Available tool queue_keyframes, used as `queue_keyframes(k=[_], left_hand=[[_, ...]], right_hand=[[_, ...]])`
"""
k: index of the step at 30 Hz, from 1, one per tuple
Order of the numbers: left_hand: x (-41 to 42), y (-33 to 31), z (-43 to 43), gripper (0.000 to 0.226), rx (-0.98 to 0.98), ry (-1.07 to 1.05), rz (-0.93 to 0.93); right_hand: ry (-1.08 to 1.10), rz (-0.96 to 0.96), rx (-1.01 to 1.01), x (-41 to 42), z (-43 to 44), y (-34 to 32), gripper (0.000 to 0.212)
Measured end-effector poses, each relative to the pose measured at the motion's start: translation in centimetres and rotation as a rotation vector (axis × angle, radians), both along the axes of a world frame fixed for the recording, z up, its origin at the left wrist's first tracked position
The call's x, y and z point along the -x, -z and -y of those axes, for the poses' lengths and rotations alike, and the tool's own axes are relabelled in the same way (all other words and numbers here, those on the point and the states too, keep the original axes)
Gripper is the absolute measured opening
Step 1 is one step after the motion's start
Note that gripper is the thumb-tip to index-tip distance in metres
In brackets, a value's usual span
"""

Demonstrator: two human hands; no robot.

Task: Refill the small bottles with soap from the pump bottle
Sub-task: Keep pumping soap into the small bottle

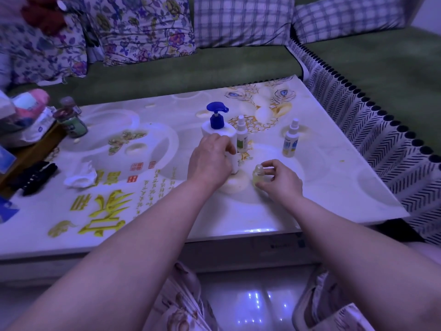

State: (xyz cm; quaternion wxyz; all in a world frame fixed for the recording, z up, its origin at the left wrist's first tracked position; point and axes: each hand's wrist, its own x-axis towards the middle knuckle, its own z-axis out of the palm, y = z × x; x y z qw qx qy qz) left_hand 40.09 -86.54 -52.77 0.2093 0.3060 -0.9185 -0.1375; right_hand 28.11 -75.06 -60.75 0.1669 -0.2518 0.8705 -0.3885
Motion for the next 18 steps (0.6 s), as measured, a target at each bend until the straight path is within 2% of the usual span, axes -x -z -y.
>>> queue_keyframes(k=[11,13,16,18], left_hand=[[0.25,-0.06,0.11,0.034,0.002,0.003,0.002],[0.26,-0.12,0.08,0.034,0.002,0.004,0.006],[0.28,-0.23,0.05,0.034,0.004,0.009,0.011],[0.32,-0.26,0.07,0.034,0.008,0.009,0.011]], right_hand=[[-0.04,0.008,-0.016,0.59,0.26,0.34,0.014],[-0.039,0.008,-0.028,0.49,0.42,0.3,0.018],[0.001,0.014,0.015,0.39,0.56,0.05,0.008],[0.006,0.035,0.06,0.36,0.55,-0.07,0.012]])
